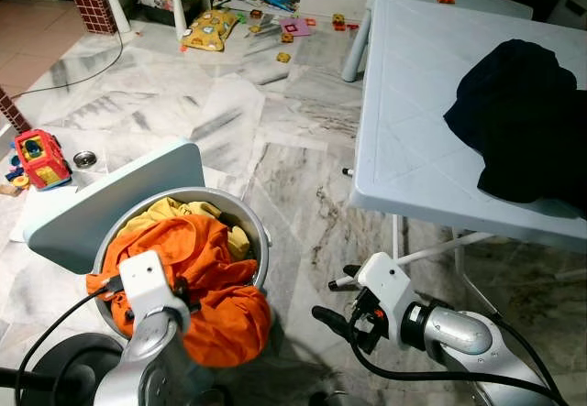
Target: Hang hanger
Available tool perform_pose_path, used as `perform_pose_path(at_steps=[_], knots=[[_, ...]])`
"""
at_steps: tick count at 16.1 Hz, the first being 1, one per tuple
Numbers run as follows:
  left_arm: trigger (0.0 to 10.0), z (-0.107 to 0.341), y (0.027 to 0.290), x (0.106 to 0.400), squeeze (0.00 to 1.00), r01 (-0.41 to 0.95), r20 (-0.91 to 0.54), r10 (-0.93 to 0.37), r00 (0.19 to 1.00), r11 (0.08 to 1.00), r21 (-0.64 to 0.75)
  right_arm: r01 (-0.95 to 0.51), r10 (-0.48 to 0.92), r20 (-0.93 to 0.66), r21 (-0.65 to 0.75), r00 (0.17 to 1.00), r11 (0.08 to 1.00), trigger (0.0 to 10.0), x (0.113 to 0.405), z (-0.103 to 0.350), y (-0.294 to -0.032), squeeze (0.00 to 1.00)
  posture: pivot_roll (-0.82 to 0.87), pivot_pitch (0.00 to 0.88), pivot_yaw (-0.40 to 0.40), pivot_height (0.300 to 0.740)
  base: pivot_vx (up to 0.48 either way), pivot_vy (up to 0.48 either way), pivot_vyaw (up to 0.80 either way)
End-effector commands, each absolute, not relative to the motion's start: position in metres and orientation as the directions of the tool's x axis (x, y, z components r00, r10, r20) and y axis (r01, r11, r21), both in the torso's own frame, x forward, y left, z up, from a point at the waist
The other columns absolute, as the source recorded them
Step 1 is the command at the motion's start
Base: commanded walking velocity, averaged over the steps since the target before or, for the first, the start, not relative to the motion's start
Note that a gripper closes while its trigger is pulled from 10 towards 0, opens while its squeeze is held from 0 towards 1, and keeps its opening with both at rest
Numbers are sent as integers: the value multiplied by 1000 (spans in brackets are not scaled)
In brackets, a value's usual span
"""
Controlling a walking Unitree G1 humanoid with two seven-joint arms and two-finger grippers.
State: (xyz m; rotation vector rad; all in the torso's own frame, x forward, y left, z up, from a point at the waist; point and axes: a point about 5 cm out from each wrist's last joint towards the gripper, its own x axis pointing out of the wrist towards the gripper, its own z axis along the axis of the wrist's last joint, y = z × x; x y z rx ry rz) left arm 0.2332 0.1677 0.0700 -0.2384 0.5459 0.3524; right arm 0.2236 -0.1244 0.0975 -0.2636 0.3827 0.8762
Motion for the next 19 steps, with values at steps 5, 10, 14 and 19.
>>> perform_pose_path(at_steps=[5,10,14,19], knots=[[10000,61,155,245,0,-396,-577,227,785,899,-185,-784,685,-443,-72,579,616,10000,221,95,-126,0,-163,170,-55,740,0,0,0],[4000,53,156,242,0,-427,-603,225,765,879,-214,-783,684,-445,-68,579,618,10000,219,95,-126,0,-161,176,-56,740,0,0,0],[0,52,158,241,0,-431,-601,221,768,873,-230,-783,683,-443,-74,581,618,10000,220,97,-127,0,-165,186,-55,740,0,0,0],[0,50,158,241,0,-437,-601,222,767,867,-238,-783,683,-447,-67,578,619,10000,217,95,-125,0,-163,182,-53,740,0,0,0]])
